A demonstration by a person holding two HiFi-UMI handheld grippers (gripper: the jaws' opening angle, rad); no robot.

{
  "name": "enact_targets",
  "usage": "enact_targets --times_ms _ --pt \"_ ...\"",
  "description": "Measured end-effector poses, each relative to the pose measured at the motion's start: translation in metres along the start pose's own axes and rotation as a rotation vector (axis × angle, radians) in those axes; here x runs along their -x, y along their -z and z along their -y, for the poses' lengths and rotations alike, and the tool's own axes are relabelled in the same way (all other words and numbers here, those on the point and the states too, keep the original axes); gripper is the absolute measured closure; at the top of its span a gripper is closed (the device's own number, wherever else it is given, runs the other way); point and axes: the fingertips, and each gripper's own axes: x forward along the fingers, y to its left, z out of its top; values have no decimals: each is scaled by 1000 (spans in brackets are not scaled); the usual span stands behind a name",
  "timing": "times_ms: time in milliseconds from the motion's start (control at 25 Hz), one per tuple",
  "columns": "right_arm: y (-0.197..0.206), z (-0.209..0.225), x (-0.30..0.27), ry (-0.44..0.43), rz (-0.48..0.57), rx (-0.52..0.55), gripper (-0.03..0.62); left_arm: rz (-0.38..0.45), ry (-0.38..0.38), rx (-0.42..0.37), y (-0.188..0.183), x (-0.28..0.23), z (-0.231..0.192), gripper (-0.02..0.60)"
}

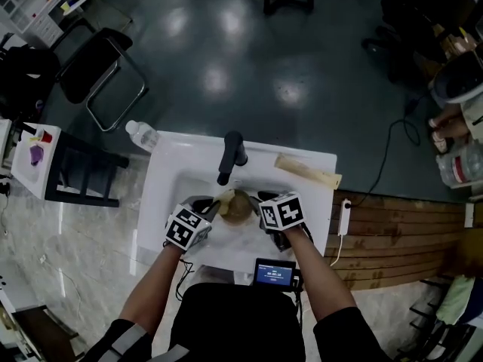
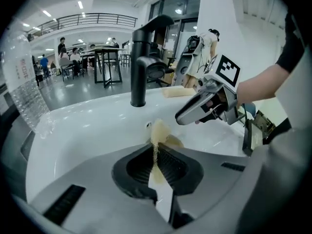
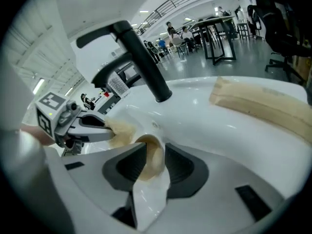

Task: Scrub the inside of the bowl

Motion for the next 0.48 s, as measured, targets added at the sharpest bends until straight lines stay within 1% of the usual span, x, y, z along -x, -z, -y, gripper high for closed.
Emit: enact_targets --times_ms 80,160,240,320,480 --pt "-5 -9 16 -28 34 47 471 53 12 49 -6 8 3 564" --pt "-8 -16 33 -34 73 94 475 110 23 101 -11 18 6 565" --pt "-11 -22 49 -19 117 139 559 159 31 141 -15 31 13 565" --pt "-12 -28 63 -12 148 175 586 213 42 182 -19 45 23 565" --pt "-4 -44 83 -39 177 235 586 328 93 255 -20 70 49 565"
